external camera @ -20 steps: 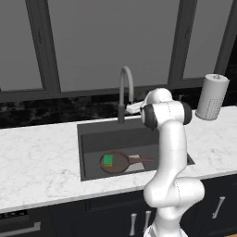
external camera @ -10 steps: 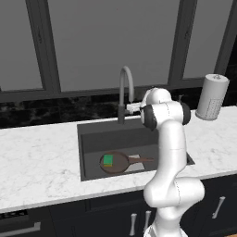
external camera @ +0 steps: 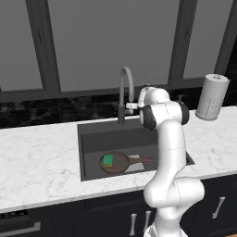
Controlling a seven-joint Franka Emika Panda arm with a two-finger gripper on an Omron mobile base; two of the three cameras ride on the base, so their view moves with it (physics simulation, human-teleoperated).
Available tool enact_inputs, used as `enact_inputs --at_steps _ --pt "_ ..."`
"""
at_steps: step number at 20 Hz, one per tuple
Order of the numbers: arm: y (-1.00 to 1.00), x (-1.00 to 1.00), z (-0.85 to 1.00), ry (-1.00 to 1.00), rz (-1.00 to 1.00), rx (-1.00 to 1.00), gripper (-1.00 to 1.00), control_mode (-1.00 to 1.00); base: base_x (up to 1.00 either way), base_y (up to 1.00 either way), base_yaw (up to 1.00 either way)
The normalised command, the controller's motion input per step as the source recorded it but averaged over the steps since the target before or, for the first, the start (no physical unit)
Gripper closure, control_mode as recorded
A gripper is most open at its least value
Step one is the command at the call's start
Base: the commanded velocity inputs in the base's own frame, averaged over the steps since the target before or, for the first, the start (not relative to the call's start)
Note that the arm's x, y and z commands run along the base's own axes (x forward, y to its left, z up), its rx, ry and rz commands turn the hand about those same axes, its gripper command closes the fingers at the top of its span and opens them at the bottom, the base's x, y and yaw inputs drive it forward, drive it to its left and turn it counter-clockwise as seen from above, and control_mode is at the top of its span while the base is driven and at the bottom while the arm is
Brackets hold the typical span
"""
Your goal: Pick the pan and sponge and place them into the sink. Then turn on the water.
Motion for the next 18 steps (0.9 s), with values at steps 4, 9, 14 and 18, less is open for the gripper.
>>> enact_inputs --at_steps 4,9,14,18 --pt "-0.94 0.02 -0.37 0.26 -0.04 0.07 1.00 -1.00 0.00 0.00 0.00" --pt "-1.00 0.00 -0.42 0.24 0.00 0.14 1.00 -1.00 0.00 0.00 0.00" --pt "-1.00 -0.12 -0.67 0.19 0.00 0.09 1.00 -1.00 0.00 0.00 0.00" --pt "-1.00 -0.37 -0.88 0.15 0.00 0.01 1.00 -1.00 0.00 0.00 0.00"
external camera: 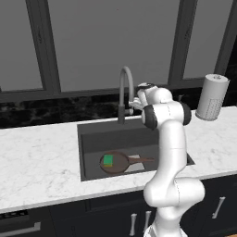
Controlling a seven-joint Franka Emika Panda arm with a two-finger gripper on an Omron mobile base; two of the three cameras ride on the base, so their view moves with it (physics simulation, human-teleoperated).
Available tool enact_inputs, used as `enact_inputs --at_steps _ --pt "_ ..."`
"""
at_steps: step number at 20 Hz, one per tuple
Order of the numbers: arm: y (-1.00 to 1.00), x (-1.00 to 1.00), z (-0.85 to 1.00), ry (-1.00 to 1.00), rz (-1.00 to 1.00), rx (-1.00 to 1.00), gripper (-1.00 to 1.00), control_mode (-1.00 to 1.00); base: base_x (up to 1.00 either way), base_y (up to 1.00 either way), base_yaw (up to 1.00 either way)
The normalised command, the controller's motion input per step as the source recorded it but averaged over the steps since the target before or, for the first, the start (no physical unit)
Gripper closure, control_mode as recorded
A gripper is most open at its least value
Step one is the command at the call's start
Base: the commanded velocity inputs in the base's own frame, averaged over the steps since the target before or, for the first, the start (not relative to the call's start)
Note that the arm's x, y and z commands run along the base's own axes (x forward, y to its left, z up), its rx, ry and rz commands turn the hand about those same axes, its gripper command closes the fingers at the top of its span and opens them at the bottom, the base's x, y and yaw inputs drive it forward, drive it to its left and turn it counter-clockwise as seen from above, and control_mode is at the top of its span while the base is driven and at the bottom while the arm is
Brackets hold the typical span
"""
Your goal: Pick the pan and sponge and place them into the sink. Then turn on the water.
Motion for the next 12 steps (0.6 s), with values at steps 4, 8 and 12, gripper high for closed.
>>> enact_inputs --at_steps 4,8,12 --pt "-1.00 -0.48 -0.90 0.16 0.00 0.00 1.00 -1.00 0.00 0.00 0.00" --pt "-1.00 -0.67 -0.84 0.11 0.00 0.00 1.00 -1.00 0.00 0.00 0.00" --pt "-0.75 -0.93 0.32 -0.20 0.02 0.12 1.00 -1.00 0.00 0.00 0.00"
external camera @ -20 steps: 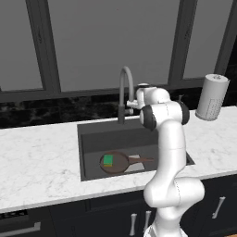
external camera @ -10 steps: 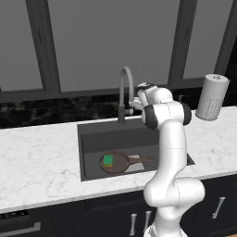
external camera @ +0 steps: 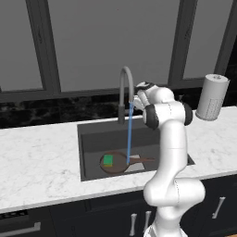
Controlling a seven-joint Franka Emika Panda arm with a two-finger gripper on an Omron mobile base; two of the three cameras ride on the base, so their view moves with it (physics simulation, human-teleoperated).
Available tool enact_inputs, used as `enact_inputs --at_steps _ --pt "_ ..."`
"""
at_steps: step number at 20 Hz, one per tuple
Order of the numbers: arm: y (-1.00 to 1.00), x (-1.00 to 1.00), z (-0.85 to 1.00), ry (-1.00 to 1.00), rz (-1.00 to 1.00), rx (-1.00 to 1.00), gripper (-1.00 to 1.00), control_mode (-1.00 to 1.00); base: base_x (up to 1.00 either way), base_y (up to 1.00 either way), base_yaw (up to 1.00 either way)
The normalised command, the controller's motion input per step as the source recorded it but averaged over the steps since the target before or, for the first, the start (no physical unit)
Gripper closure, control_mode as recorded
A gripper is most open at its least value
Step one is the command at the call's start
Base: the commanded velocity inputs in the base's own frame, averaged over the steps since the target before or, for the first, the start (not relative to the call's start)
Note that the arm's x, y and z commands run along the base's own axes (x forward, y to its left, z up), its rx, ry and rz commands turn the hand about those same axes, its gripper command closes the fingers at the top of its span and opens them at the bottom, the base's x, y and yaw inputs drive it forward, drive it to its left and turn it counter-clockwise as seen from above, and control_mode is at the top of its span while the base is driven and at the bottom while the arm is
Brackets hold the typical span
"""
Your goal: Pick the pan and sponge and place them into the sink. Then turn on the water.
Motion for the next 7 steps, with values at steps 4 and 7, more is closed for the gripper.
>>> enact_inputs --at_steps 4,7 --pt "-0.61 -1.00 0.93 -0.51 0.10 0.28 1.00 -1.00 0.00 0.00 0.00" --pt "-0.66 -0.99 0.94 -0.44 0.09 0.29 1.00 -1.00 0.00 0.00 0.00"
